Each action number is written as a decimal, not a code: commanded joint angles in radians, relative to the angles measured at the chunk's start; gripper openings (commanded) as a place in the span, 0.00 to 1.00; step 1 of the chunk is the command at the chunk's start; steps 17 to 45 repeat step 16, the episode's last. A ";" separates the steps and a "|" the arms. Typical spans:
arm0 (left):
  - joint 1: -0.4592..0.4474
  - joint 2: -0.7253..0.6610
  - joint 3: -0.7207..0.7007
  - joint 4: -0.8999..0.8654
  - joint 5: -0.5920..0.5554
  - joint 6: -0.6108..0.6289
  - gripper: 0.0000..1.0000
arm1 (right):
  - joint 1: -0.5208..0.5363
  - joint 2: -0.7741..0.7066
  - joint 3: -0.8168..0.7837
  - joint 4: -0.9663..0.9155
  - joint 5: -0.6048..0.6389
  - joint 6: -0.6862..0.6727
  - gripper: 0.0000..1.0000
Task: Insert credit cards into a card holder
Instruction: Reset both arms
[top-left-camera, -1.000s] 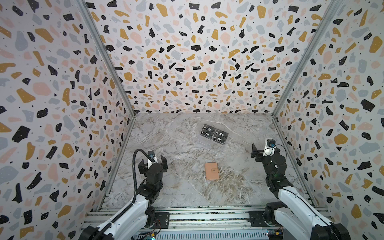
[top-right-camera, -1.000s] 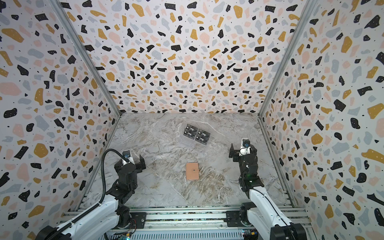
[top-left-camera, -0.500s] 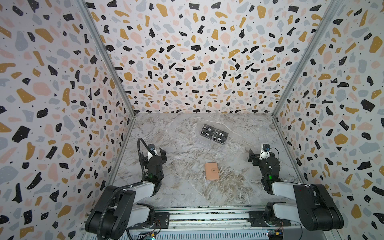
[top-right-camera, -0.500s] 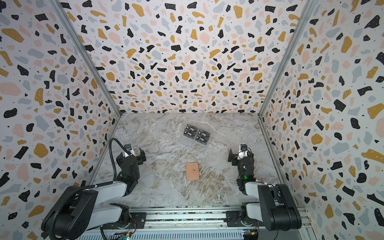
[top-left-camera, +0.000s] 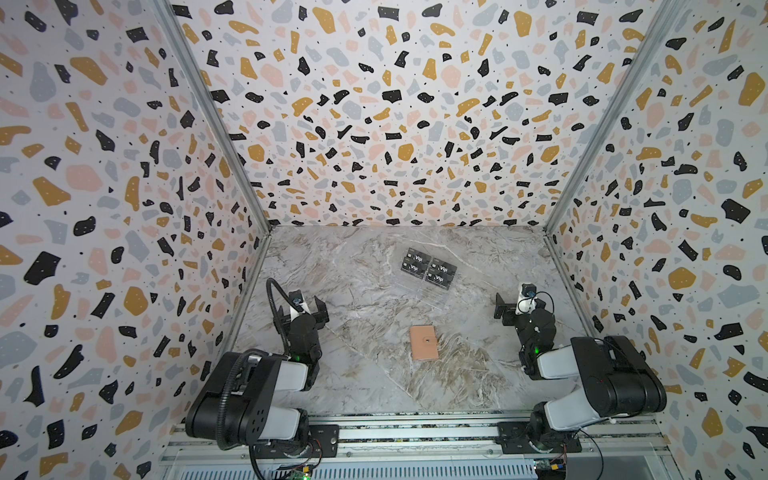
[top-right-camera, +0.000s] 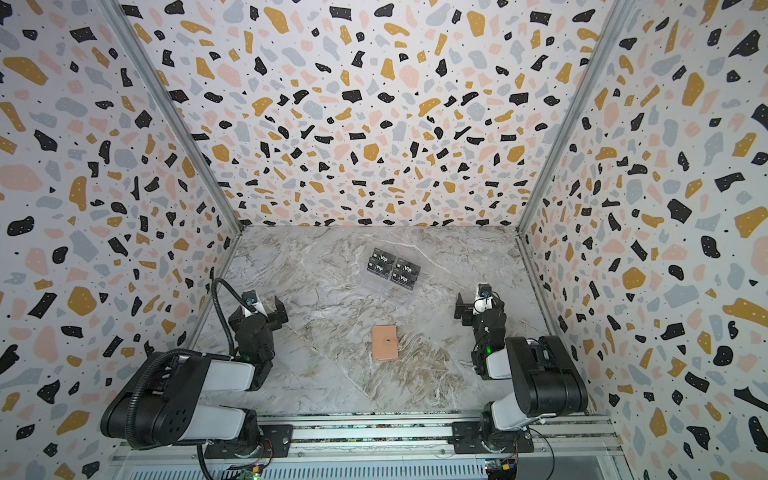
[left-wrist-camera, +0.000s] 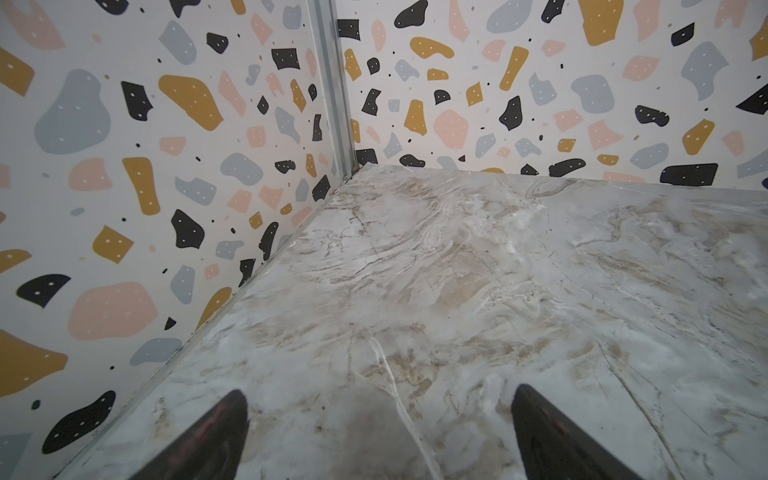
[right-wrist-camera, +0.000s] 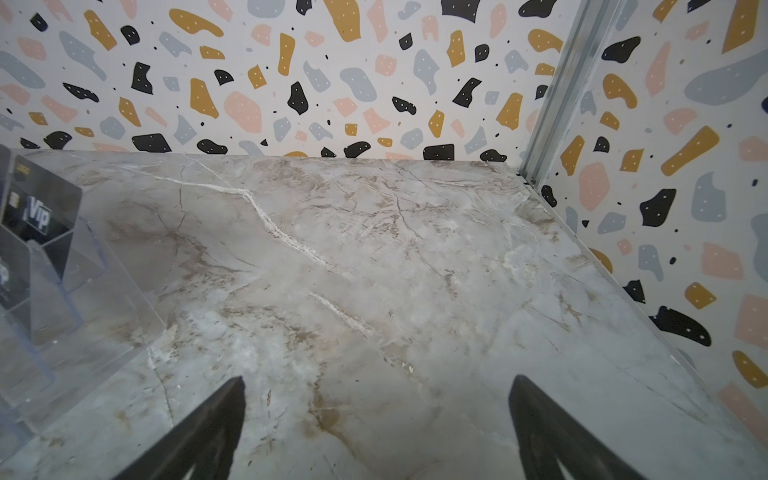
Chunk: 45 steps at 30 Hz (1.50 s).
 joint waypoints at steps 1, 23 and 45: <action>0.005 -0.014 -0.002 0.077 0.003 0.009 1.00 | 0.014 -0.018 0.014 0.001 0.026 -0.015 0.99; 0.005 -0.013 -0.001 0.075 0.003 0.009 1.00 | 0.014 -0.018 0.014 0.001 0.027 -0.015 0.99; 0.005 -0.013 -0.001 0.075 0.003 0.009 1.00 | 0.014 -0.018 0.014 0.001 0.027 -0.015 0.99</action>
